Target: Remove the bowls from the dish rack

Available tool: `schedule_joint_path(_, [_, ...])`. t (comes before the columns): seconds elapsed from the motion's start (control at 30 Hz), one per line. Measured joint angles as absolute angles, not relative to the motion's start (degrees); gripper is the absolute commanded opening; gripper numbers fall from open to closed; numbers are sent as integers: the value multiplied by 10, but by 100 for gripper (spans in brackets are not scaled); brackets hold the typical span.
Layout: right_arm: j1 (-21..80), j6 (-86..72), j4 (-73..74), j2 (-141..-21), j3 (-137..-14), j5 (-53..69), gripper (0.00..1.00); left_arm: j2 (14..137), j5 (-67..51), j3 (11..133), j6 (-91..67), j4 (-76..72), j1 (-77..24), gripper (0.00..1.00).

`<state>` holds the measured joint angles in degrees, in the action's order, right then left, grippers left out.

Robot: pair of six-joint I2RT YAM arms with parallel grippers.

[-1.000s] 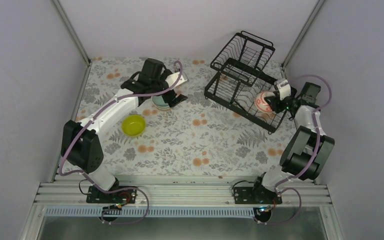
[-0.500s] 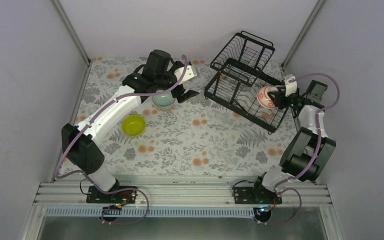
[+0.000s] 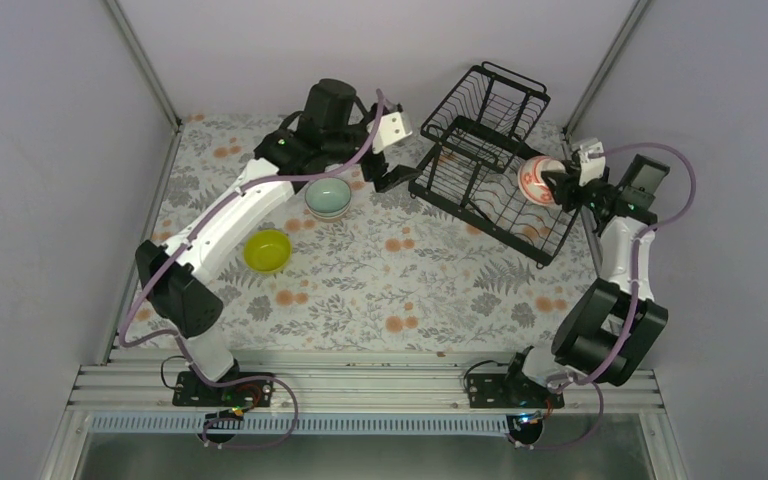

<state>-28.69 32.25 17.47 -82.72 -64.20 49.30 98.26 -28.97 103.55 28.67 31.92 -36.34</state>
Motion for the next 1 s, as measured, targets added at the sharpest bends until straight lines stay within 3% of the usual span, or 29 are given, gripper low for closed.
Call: schedule_joint_path(1.0, [-268,236,174,-803,-790,518,37,1201,-382,1328,182,318,-416,100])
